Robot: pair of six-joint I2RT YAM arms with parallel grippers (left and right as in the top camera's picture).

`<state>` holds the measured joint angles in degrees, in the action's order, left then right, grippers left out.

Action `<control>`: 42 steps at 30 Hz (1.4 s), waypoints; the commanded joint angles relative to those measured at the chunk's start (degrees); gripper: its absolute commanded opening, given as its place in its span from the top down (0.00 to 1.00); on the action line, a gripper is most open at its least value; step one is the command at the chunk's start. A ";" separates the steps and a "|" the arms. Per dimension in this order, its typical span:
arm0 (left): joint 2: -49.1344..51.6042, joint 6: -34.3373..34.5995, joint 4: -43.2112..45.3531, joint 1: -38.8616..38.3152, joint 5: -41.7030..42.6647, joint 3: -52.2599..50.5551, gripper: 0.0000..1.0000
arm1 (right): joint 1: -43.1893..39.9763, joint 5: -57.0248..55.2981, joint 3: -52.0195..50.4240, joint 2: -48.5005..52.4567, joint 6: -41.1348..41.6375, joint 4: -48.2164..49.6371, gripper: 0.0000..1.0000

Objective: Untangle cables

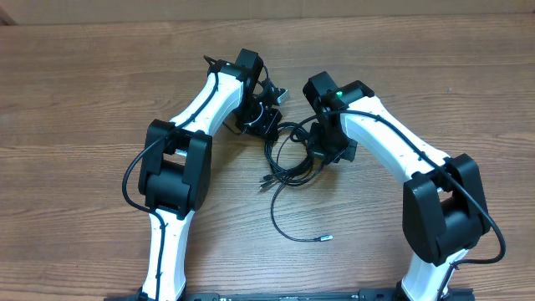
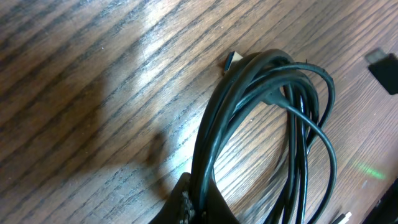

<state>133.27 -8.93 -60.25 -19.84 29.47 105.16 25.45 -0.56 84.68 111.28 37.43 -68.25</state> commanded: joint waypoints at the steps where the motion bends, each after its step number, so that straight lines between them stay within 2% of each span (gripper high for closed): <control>1: 0.87 0.81 0.02 -0.07 -0.11 1.49 0.95 | -0.07 -2.38 0.83 -0.13 1.42 -2.14 0.96; 11: 0.87 0.81 0.00 -0.07 -0.11 1.49 0.95 | 0.04 -2.38 0.76 -0.13 3.52 -10.25 0.89; 15: 0.87 0.81 0.02 -0.07 -0.11 1.49 0.95 | 0.39 -2.38 -0.26 -0.13 3.52 -10.45 0.85; 19: 0.87 0.81 0.02 -0.07 -0.11 1.49 0.95 | 0.42 -1.79 -1.99 -0.13 3.50 -4.46 0.74; 23: 0.87 0.81 0.00 -0.07 -0.11 1.49 0.94 | 0.44 0.98 -4.63 -0.07 2.80 2.43 0.69; 28: 0.87 0.81 0.04 -0.07 -0.11 1.49 0.94 | 0.59 4.72 -8.92 -0.04 -0.42 10.08 0.67; 34: 0.87 0.81 0.02 -0.07 -0.11 1.49 0.93 | 0.57 5.88 -13.25 -0.04 -0.42 19.28 0.68; 42: 0.87 0.81 0.04 -0.07 -0.11 1.49 0.93 | 0.52 6.25 -13.46 -0.04 -0.72 18.45 0.69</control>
<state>133.27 -8.93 -60.23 -19.84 29.30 105.16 25.65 5.13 71.66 111.28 37.41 -49.21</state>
